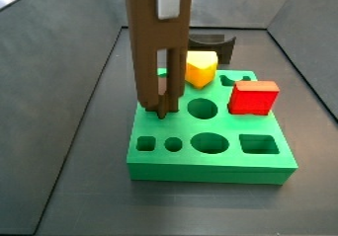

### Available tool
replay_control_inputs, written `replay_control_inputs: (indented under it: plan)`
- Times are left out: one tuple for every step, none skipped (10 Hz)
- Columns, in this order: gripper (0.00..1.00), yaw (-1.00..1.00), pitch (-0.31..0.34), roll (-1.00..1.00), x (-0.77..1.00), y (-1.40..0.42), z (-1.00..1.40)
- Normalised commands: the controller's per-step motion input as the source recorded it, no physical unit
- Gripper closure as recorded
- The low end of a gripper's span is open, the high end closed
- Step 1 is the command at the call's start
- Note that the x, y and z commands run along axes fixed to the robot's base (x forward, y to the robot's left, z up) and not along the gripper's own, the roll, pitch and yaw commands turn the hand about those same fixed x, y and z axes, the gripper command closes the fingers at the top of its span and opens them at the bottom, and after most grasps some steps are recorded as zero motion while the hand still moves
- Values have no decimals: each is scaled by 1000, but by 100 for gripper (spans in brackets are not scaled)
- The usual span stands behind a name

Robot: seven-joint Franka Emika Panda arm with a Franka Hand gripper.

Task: Pick up the square-circle object. Move up. Rotate the square-circle object. Place the square-circle object on the fixture. Regrasp the square-circle object. Move to above the board. Insert the square-circle object.
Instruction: Insert the square-circle object.

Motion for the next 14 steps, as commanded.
replay_control_inputs:
  plan:
    - [100,-1000,-109,-9,0,-49,-394]
    - [100,-1000,-107,-17,0,-40,-386]
    - [100,-1000,-114,-7,0,-54,-417]
    - [100,-954,-100,0,0,-180,-471]
    - [100,-846,-67,0,0,-351,-391]
    - [100,-469,37,1,0,-463,-174]
    - [100,-43,0,19,0,-229,-91]
    - [100,0,0,11,0,-91,-54]
    - [100,0,0,21,0,-3,-97]
    - [100,40,0,107,-3,-37,-186]
    - [100,103,0,199,-74,-37,-197]
    - [100,20,14,201,-60,-49,-137]
    - [100,6,0,149,-83,-43,-120]
    - [100,0,0,144,-60,-89,-143]
